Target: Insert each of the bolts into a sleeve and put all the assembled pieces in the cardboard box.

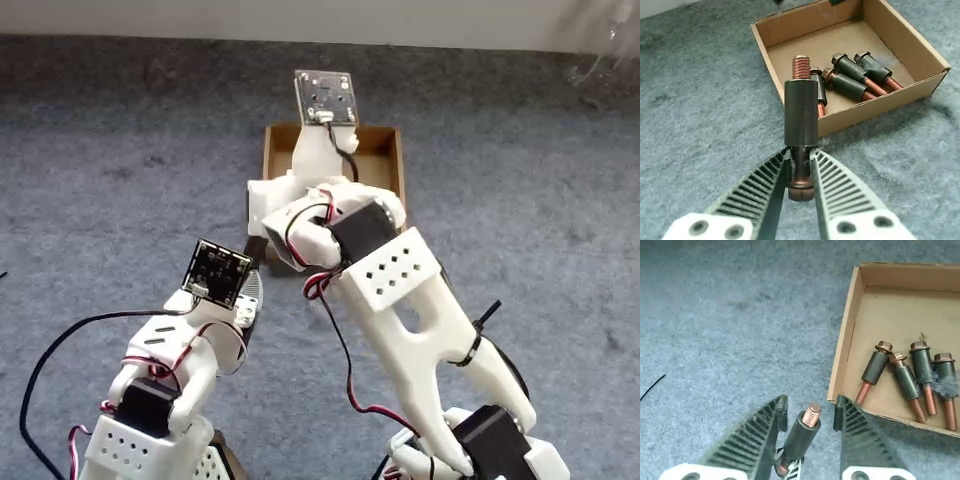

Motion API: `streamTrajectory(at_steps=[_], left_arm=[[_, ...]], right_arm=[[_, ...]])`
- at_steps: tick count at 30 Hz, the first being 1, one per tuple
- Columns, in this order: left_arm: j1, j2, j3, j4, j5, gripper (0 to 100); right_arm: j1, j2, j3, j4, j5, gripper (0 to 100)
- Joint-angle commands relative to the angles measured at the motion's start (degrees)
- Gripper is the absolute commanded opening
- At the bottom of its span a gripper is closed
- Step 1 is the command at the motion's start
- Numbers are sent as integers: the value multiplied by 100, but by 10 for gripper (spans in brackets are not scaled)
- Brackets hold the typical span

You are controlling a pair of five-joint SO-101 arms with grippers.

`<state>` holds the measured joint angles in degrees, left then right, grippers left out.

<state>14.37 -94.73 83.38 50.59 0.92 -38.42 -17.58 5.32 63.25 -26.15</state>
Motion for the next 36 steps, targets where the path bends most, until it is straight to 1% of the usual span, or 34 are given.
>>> streamTrajectory(at_steps=[1, 5, 11, 14, 18, 21, 23, 28, 33, 36], left_arm=[[-92, -145, -75, -185, 26, 3], [-92, -145, -75, -193, 26, 3], [-92, -145, -84, -193, 26, 3], [-92, -145, -84, -193, 26, 3], [-92, -145, -84, -193, 26, 3], [-92, -145, -84, -193, 26, 3], [-92, -145, -84, -193, 26, 3], [-92, -154, -75, -193, 26, 3], [-101, -154, -57, -193, -123, 4], [-101, -154, -57, -193, -141, 4]], right_arm=[[84, 4, 286, -356, 18, 135], [84, 242, 673, -418, 18, 135], [84, 646, 681, -435, 18, 135], [75, 681, 681, -611, 18, 135], [75, 690, 681, -673, -264, 135], [4, 690, 681, -637, -308, 133], [-75, 690, 681, -637, -308, 111], [-154, 690, 716, -620, -299, 2], [-154, 681, 681, -154, -290, 5], [-136, 681, 673, -127, -167, 5]])
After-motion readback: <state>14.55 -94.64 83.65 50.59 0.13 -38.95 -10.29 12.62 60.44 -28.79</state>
